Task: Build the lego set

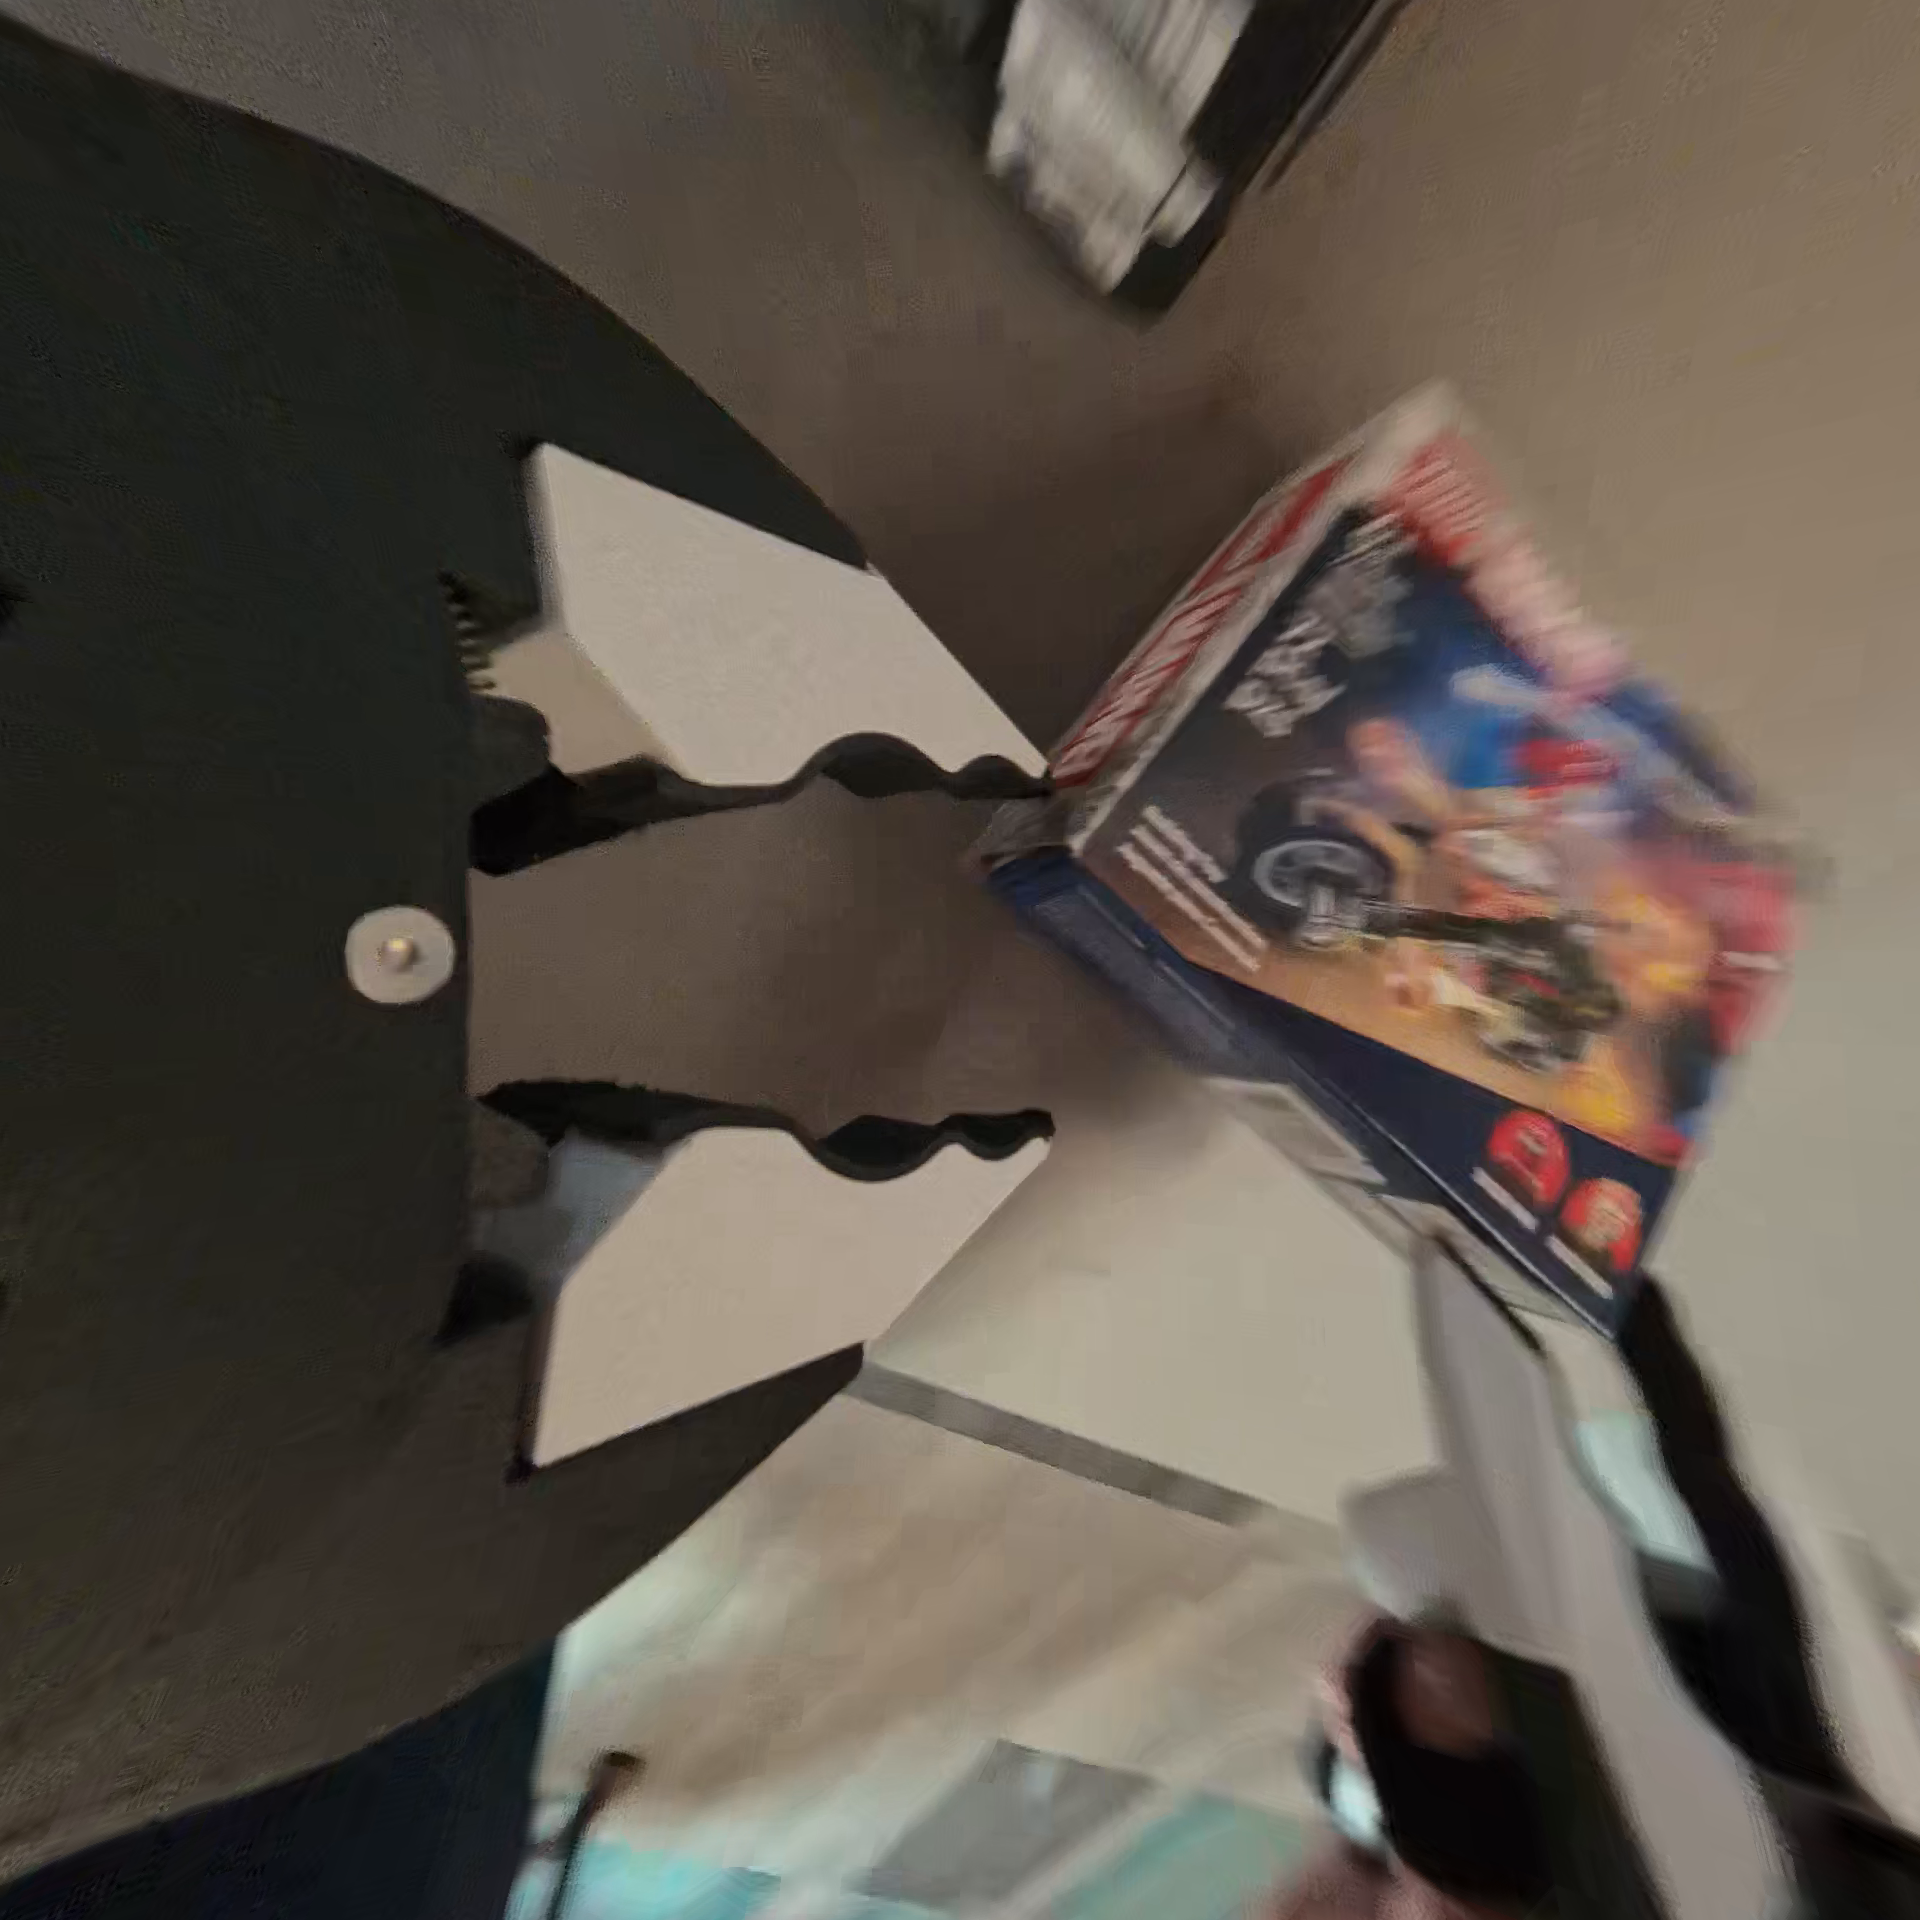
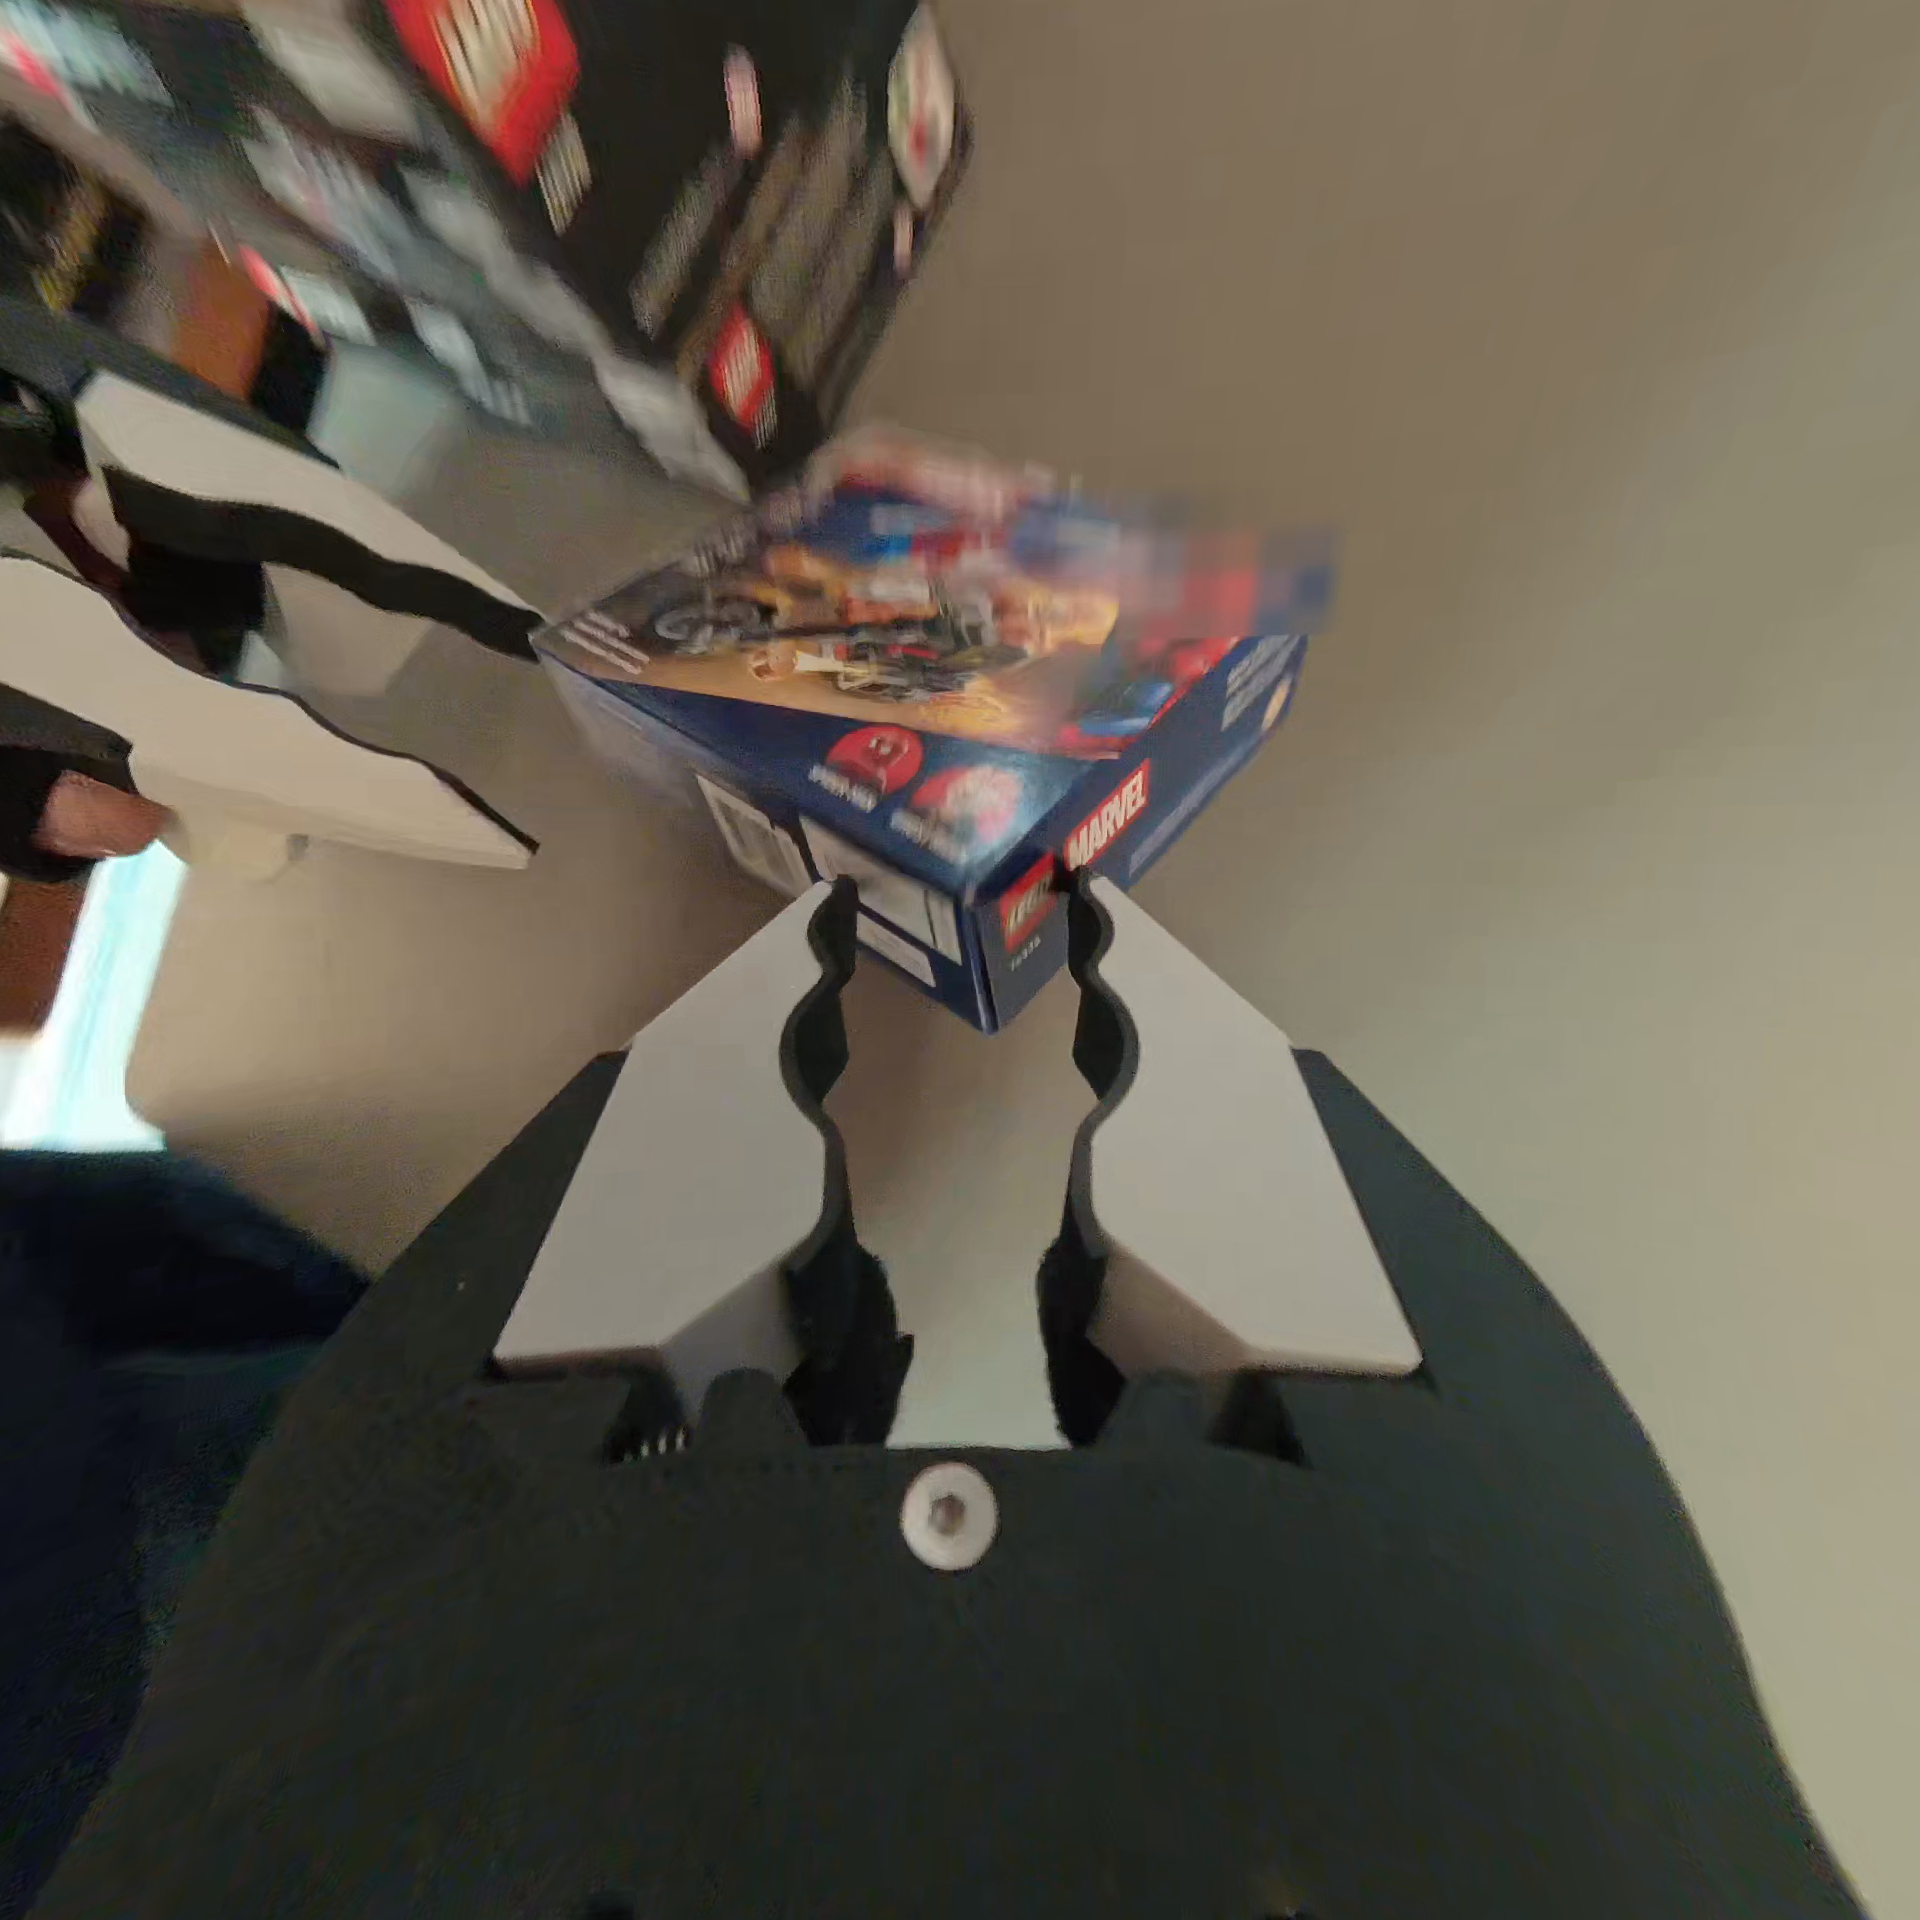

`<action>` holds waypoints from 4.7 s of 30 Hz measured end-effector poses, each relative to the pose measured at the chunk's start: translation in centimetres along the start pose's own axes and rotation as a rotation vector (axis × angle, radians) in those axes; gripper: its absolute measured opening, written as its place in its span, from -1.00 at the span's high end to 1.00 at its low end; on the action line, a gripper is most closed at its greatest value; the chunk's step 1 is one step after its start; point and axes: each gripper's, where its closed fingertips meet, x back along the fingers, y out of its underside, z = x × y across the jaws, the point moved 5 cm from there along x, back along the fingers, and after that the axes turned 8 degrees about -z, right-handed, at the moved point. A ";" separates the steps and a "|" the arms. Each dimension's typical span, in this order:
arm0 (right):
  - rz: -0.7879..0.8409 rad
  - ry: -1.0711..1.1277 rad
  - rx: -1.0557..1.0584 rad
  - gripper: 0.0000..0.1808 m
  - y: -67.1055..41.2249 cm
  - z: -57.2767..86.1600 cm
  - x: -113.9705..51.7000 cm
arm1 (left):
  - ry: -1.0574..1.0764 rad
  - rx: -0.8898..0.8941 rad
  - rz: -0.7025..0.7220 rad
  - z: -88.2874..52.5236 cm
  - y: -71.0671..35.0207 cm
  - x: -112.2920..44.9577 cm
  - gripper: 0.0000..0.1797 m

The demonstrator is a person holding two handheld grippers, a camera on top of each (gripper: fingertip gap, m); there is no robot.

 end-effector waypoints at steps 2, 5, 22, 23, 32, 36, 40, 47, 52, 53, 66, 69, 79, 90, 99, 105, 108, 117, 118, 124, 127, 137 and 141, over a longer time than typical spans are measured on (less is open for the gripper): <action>-0.103 -0.069 -0.031 0.57 3.4 -0.7 -1.9 | 0.029 0.006 -0.091 0.5 3.5 -1.7 0.30; -0.099 -0.086 -0.094 0.57 5.6 -1.9 -2.0 | 0.086 0.073 -0.129 1.0 6.6 -1.5 0.35; 0.102 -0.114 0.369 -0.14 -30.3 -3.3 -6.3 | -0.104 0.234 0.464 -4.9 2.7 20.4 0.34; 0.081 -0.134 0.366 -0.20 -31.9 -3.7 -8.0 | -0.178 0.219 0.517 -6.8 0.8 23.1 0.28; -0.113 -0.297 0.106 -0.09 -38.4 -6.0 -20.7 | -0.433 0.457 0.526 -33.0 -7.7 32.1 -0.12; -0.244 -0.251 0.032 -0.07 -38.4 -5.9 -25.4 | -0.455 0.548 0.343 -41.9 -6.8 28.2 -0.17; -0.295 -0.272 -0.007 -0.04 -38.6 -4.6 -27.4 | -0.428 0.611 0.241 -46.5 -5.7 24.9 -0.25; -0.260 -0.389 0.046 0.05 -38.9 -2.5 -27.2 | -0.123 0.690 0.216 -47.7 -5.7 20.2 -0.13; -0.283 -0.391 0.056 0.08 -38.7 -2.8 -27.1 | -0.189 0.635 0.230 -46.5 -5.5 19.4 -0.22; -0.284 -0.387 0.062 0.08 -38.4 -3.0 -26.9 | -0.197 0.639 0.219 -46.0 -5.5 19.2 -0.28; -0.048 -0.243 0.093 0.23 -40.0 -4.0 -14.2 | -0.202 0.494 0.379 -37.1 -11.2 26.0 -0.21; 0.022 -0.177 0.103 0.32 -40.2 -4.9 -10.2 | -0.269 0.419 0.406 -33.9 -12.9 28.6 -0.16; -0.101 -0.196 0.028 0.27 -35.3 -2.7 -11.5 | -0.042 0.558 0.237 -32.5 -8.9 20.5 -0.31; 0.218 -0.176 0.171 0.32 -36.3 -7.7 -0.2 | -0.244 0.280 0.506 -24.3 -12.8 32.0 -0.19; 0.127 -0.119 0.282 0.40 -19.4 -10.6 -4.1 | -0.255 0.285 0.479 -18.9 2.9 23.4 0.10; 0.085 -0.154 0.266 0.42 -18.9 -11.7 -3.5 | -0.201 0.291 0.461 -19.1 3.4 24.3 0.10; 0.064 -0.146 0.301 0.45 -18.4 -12.3 -3.1 | -0.227 0.252 0.436 -18.4 3.5 24.5 -0.01; -0.027 -0.111 0.234 0.08 -16.8 -11.2 -1.3 | -0.251 0.366 0.342 -16.8 7.1 24.3 -0.39; -0.015 -0.087 0.248 0.08 -16.8 -11.2 -0.3 | -0.286 0.342 0.315 -15.8 7.7 24.5 -0.45; 0.245 0.075 0.470 0.13 -20.5 -17.1 7.2 | -0.282 0.085 0.383 -4.4 7.0 29.7 -0.39; 0.317 -0.094 0.542 0.11 -23.1 -24.4 7.9 | -0.242 -0.035 0.535 1.4 5.3 36.4 -0.37; 0.269 -0.971 0.483 -0.07 -30.8 -49.8 3.8 | -0.732 0.105 0.960 3.2 13.4 66.0 -0.28; 0.182 -1.116 0.497 -0.06 -36.6 -55.4 2.0 | -0.805 0.558 1.082 -1.1 23.3 68.9 -0.35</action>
